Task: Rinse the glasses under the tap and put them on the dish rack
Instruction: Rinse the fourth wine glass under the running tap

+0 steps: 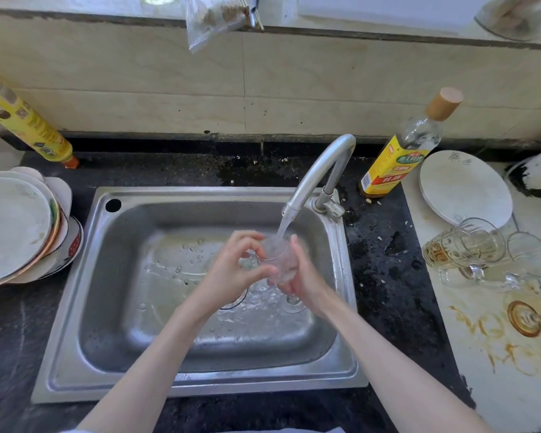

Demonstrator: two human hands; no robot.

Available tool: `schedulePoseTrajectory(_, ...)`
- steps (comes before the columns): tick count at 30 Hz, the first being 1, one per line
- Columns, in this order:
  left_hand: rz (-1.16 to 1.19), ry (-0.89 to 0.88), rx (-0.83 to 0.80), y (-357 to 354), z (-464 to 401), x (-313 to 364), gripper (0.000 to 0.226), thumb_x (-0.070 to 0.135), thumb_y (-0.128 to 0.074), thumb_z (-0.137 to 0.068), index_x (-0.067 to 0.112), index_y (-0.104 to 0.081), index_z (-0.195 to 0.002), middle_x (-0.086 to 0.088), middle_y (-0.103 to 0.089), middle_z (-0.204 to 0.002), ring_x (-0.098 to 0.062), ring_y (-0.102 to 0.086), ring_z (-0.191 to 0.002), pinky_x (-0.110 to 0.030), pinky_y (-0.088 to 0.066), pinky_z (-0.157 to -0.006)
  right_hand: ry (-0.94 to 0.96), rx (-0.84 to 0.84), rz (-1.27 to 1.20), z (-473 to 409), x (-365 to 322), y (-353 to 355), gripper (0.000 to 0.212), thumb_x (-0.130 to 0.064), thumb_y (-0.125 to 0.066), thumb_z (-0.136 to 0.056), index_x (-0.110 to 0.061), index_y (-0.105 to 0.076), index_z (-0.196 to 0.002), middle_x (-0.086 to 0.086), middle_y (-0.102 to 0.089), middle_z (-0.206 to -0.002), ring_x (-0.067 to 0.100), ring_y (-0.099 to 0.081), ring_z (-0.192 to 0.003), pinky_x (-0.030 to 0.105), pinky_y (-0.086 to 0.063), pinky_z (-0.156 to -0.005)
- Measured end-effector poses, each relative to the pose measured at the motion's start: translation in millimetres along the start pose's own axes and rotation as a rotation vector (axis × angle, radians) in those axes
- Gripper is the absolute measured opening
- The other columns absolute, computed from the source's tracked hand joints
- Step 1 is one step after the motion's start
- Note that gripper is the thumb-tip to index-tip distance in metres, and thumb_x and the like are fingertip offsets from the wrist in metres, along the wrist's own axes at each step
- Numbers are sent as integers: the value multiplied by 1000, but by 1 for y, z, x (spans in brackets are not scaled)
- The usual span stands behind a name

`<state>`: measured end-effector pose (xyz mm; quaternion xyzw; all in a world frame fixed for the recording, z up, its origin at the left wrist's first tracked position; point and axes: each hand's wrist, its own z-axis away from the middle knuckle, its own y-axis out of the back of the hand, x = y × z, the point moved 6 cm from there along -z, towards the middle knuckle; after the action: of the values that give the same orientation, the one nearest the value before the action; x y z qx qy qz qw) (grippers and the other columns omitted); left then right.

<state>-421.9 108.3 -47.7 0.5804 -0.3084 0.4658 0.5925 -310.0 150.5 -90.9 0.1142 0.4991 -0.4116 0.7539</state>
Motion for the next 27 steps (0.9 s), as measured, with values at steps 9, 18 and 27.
schedulePoseTrajectory(9,240,166,148,-3,3,-9,16,20,-62,-87,13,-49,-81,2,-56,-80,4,-54,-65,-10,-41,-64,42,39,109,5,6,-3,44,-58,-23,-90,-48,-62,-105,0,-61,-84,11,-45,-65,25,-36,-60)
schedulePoseTrajectory(18,393,356,72,-11,7,-30,67,44,-66,-71,26,-43,-131,3,-59,-116,-9,-59,-105,-19,-46,-83,-133,72,202,13,21,11,50,-52,-17,-97,-23,-54,-111,2,-50,-72,12,-48,-63,27,-44,-67)
schedulePoseTrajectory(27,369,248,-88,-27,16,-12,42,10,-69,-81,35,-57,-111,7,-69,-109,-8,-64,-102,-20,-50,-87,-66,109,49,18,28,17,50,-49,-19,-99,-25,-63,-102,-8,-67,-82,10,-54,-73,26,-41,-72)
